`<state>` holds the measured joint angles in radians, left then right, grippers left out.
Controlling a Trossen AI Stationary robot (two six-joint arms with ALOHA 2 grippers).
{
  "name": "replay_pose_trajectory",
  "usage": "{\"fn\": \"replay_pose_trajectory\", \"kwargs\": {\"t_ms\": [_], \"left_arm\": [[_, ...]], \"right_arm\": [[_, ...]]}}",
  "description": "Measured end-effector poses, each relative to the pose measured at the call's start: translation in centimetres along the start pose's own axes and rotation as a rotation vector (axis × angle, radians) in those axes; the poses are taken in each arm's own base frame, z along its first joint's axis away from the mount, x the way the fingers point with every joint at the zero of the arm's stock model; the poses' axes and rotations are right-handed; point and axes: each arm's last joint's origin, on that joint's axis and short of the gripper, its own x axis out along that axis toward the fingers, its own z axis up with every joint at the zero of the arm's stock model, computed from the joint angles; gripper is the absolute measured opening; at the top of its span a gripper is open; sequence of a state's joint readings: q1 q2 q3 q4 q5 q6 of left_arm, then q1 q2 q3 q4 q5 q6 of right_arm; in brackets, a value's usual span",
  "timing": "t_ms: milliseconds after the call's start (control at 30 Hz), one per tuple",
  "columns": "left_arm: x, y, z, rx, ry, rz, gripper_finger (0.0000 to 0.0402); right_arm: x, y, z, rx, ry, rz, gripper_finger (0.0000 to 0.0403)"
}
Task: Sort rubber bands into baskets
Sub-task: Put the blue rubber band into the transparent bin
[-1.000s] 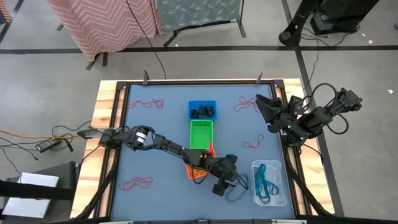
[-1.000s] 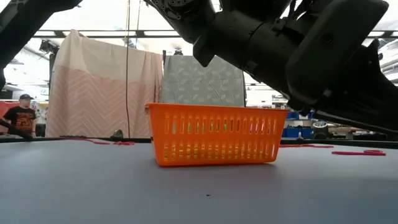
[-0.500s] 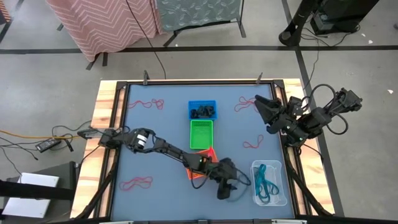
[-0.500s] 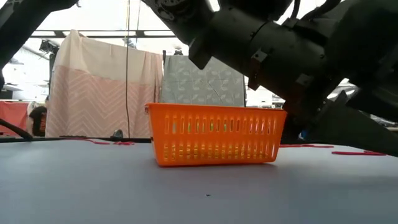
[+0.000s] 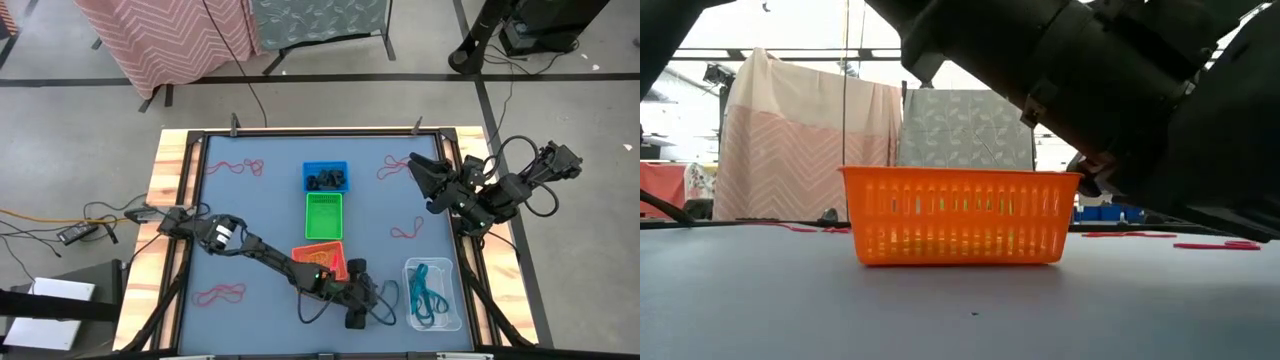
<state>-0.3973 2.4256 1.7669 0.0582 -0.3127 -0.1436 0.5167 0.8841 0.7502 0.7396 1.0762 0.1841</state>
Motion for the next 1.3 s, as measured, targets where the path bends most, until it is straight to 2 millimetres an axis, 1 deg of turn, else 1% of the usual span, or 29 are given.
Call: {"fn": "replay_pose_trajectory", "kwargs": {"t_ms": [167, 333, 433, 567, 733, 933, 1000, 1067, 1100, 1133, 1200, 1233, 1300], "left_arm": [[-0.1, -0.3, 0.3, -0.022, -0.029, -0.024, 0.0214], [-0.2, -0.2, 2.0, -0.122, -0.07, -0.133, 0.0214], [-0.2, -0.1, 2.2, -0.12, -0.055, -0.123, 0.0214], [0.3, -0.1, 1.5, -0.086, -0.044, -0.089, 0.0214], [1.7, -0.5, -0.7, -0.048, 0.004, -0.072, 0.0214], [2.0, -0.6, -1.0, -0.049, 0.006, -0.069, 0.0213], [2.0, -0.5, -1.1, -0.053, 0.007, -0.066, 0.0207], [2.0, -0.4, -1.1, -0.078, 0.011, -0.059, 0.0182], [2.0, -0.3, -1.1, -0.098, 0.019, -0.056, 0.0159], [2.0, -0.2, -0.9, -0.113, 0.034, -0.054, 0.013], [2.0, 0.2, -0.5, -0.124, 0.069, -0.068, 0.0055], [2.0, 0.5, -0.2, -0.126, 0.084, -0.077, 0.0029], [2.0, 1.0, 0.7, -0.13, 0.097, -0.077, 0.0014]], "right_arm": [[0.0, 0.0, 0.0, -0.001, 0.001, 0.001, 0.0256], [0.0, 0.0, 0.0, -0.001, 0.001, 0.002, 0.0256], [0.0, 0.0, 0.0, -0.002, 0.002, 0.003, 0.0256], [0.0, 0.0, 0.0, -0.003, 0.002, 0.003, 0.0256], [0.0, 0.0, -0.1, -0.004, 0.003, 0.003, 0.0256], [0.1, 0.1, -0.4, 0.007, 0.01, -0.001, 0.0256], [0.1, 0.1, -0.5, 0.009, 0.013, -0.003, 0.0256], [0.1, 0.1, -0.7, 0.002, 0.019, -0.005, 0.0256], [0.1, 0.1, -0.7, 0.008, 0.02, -0.005, 0.0256], [0.1, 0.1, -0.7, 0.012, 0.02, -0.006, 0.0256], [0.1, 0.1, -0.7, 0.014, 0.02, -0.006, 0.0256], [0.1, 0.1, -0.7, 0.014, 0.02, -0.007, 0.0256], [0.1, 0.1, -0.7, 0.019, 0.017, -0.005, 0.0256]]}}
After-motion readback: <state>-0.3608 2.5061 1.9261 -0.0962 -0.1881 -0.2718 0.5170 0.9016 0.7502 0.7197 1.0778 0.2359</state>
